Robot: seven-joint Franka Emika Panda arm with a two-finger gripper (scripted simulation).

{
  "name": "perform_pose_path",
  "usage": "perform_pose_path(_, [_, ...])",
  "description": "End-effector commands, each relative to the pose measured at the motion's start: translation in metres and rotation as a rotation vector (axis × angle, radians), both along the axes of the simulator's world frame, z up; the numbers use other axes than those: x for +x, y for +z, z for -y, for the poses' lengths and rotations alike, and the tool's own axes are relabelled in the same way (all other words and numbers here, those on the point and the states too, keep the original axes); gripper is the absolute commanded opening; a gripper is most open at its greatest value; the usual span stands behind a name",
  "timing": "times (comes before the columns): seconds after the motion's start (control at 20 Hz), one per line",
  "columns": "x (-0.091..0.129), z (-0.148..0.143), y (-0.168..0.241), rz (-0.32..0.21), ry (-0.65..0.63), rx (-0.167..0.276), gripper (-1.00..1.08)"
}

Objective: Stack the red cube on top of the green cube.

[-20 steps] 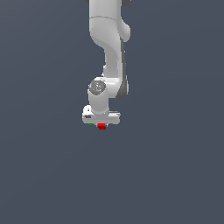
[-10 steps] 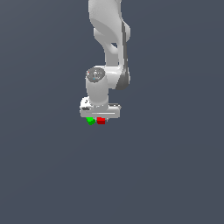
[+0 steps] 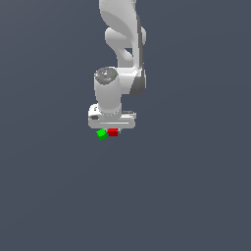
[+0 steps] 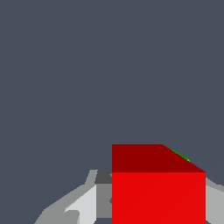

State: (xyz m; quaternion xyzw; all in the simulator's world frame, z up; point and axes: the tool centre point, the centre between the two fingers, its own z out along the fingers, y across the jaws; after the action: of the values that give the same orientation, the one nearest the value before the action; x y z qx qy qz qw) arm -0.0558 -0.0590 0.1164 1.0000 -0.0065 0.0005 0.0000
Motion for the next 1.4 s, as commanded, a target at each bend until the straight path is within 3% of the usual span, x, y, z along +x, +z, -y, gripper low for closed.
perform_pose_path(0.0, [-0.001, 0.001, -0.001, 0.0, 0.0, 0.0, -1.0])
perform_pose_path(0.7, [-0.038, 0.063, -0.045, -0.001, 0.0, -0.001, -1.0])
perform_pose_path(1.0, [-0.043, 0.073, -0.052, -0.001, 0.0, -0.001, -1.0])
perform_pose_path(1.05, [-0.043, 0.073, -0.052, -0.001, 0.0, -0.001, 1.0])
perform_pose_path(1.35, [-0.043, 0.073, -0.052, -0.001, 0.0, -0.001, 1.0])
